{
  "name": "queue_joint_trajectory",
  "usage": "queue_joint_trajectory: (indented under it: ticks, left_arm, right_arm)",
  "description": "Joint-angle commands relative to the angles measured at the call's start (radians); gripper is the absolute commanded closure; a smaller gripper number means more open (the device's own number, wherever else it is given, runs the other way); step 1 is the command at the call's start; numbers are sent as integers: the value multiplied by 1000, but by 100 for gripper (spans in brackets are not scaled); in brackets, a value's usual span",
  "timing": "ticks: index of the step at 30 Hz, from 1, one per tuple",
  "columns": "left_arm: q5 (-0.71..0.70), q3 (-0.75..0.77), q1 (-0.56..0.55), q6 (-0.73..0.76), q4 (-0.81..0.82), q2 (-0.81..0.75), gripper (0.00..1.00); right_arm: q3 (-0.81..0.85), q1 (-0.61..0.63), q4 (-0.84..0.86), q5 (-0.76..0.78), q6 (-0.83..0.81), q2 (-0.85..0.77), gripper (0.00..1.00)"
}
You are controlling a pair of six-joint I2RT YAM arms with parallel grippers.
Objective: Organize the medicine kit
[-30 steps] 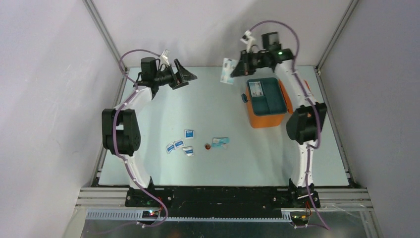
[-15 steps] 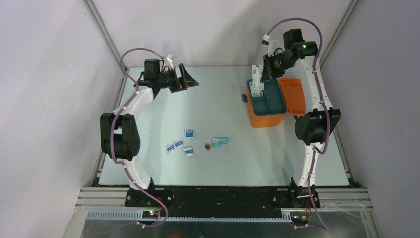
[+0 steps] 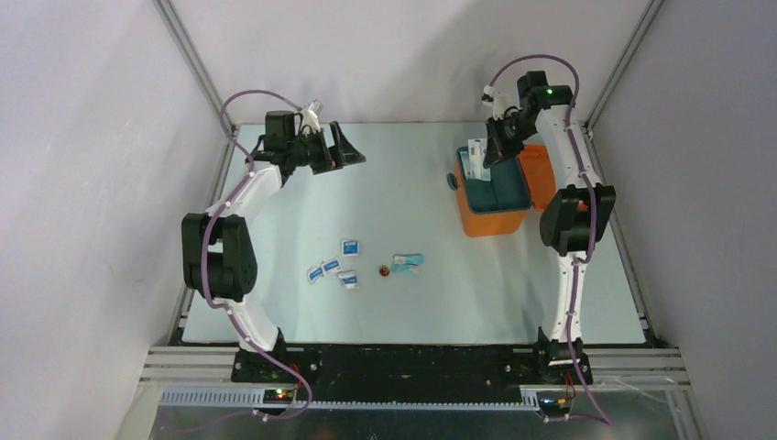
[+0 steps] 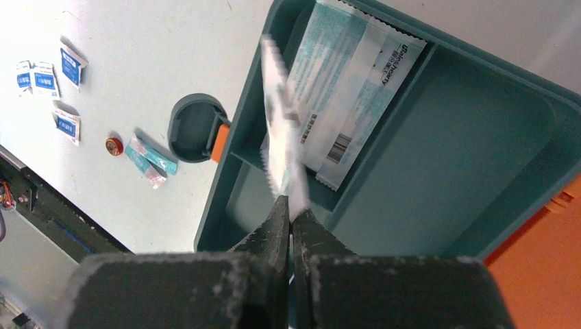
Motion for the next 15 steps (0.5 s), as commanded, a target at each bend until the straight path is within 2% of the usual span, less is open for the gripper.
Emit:
queue_joint_trajectory:
  ticks: [1, 15]
  left_arm:
    - [-23, -13, -5, 45, 1, -63, 0]
    - [-34, -4, -5, 63, -16, -47, 0]
  right_arm:
    - [45, 4, 11, -7, -11, 26, 100]
    - [112, 19, 52, 33, 8, 109, 100]
